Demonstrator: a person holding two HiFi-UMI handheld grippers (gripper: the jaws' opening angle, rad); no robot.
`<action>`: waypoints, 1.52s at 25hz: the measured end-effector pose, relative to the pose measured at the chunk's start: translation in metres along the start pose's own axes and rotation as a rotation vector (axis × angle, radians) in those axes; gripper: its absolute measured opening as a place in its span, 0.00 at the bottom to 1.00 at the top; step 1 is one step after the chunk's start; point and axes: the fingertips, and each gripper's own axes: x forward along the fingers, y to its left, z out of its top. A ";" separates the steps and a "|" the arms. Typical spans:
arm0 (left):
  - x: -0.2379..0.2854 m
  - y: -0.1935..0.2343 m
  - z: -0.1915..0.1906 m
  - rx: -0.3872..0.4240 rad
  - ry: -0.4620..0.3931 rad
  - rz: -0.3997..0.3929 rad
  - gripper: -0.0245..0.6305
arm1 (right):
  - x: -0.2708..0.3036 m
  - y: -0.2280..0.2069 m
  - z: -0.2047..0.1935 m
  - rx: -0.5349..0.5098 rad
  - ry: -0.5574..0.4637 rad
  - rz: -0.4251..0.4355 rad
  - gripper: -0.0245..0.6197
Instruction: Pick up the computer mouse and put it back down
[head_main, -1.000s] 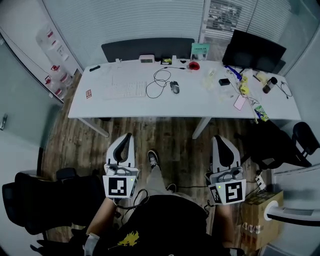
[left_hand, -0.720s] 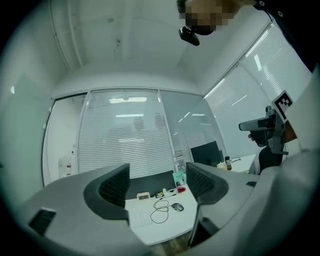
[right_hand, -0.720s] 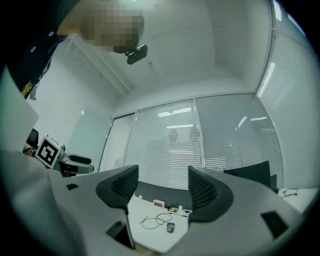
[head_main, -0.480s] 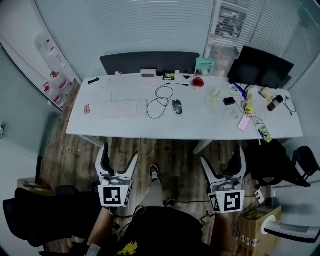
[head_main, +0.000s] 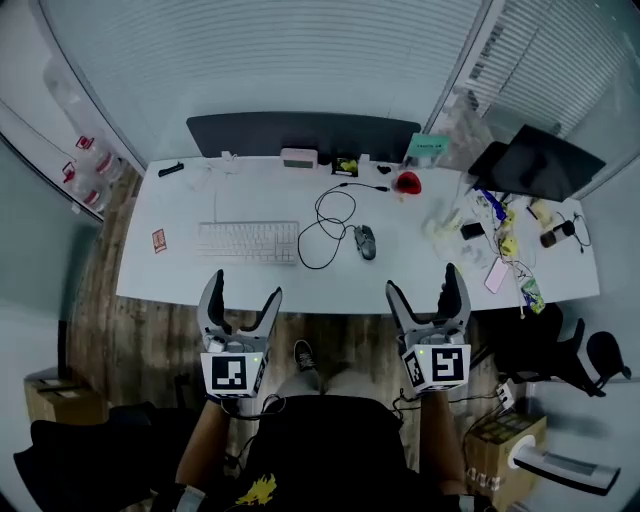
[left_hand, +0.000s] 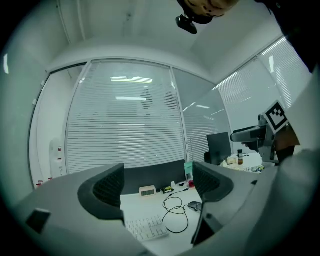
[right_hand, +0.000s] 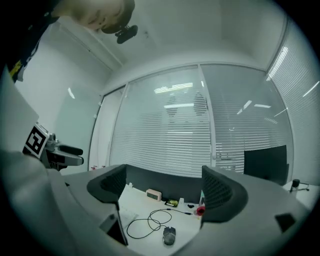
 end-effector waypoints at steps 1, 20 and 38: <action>0.017 0.009 -0.008 0.000 0.006 -0.010 0.69 | 0.021 0.001 -0.011 -0.004 0.021 -0.007 0.76; 0.298 0.000 -0.192 -0.073 0.264 -0.104 0.69 | 0.253 -0.065 -0.330 0.076 0.577 0.052 0.74; 0.342 -0.024 -0.203 -0.019 0.283 -0.171 0.62 | 0.287 -0.056 -0.359 0.064 0.562 0.039 0.51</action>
